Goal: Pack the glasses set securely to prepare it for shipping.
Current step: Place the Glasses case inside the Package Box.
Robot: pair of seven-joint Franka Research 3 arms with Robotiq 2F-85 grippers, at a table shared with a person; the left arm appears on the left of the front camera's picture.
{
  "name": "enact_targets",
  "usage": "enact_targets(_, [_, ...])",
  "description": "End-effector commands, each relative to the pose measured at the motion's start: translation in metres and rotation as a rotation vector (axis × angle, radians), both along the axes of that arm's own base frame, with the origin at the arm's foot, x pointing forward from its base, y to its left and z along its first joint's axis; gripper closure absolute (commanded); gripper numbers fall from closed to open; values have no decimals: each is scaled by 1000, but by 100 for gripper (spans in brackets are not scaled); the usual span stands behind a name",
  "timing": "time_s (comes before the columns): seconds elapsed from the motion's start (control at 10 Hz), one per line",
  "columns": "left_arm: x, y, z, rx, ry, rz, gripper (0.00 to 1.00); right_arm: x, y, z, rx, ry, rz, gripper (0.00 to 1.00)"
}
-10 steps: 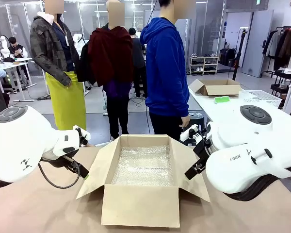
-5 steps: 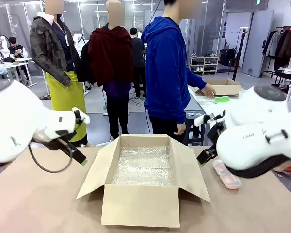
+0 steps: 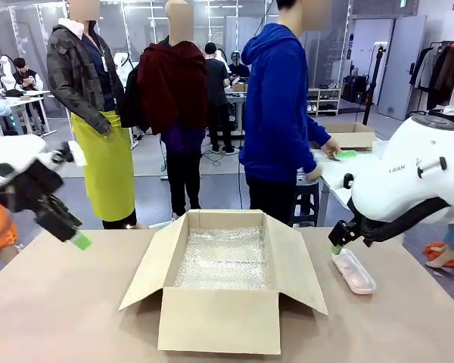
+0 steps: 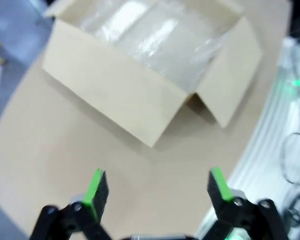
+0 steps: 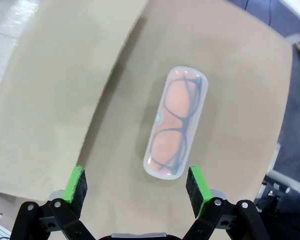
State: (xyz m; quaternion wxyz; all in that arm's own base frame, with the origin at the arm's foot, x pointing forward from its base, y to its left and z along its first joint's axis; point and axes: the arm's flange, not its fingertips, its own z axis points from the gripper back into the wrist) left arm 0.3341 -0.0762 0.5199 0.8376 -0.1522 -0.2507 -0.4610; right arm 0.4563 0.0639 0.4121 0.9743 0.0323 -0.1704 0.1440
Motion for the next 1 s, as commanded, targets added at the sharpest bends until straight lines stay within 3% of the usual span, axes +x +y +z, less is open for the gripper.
enact_targets(0.0, [-29,28,3,-81,11,-36,0,25,-12,-13,27,59,-12,0])
enact_targets(0.3, [-46,38,3,-154,11,-25,0,38,-20,-27,19,127,-46,0])
enact_targets(0.4, [-25,34,24,-98,-6,-30,0,36,-16,-18,-16,92,-86,0])
enact_targets(0.5, [-25,34,24,-98,-6,-30,0,33,-20,-31,14,109,-53,0])
enact_targets(0.9, [-25,34,24,-98,-6,-30,0,43,-20,-32,-34,104,-85,0])
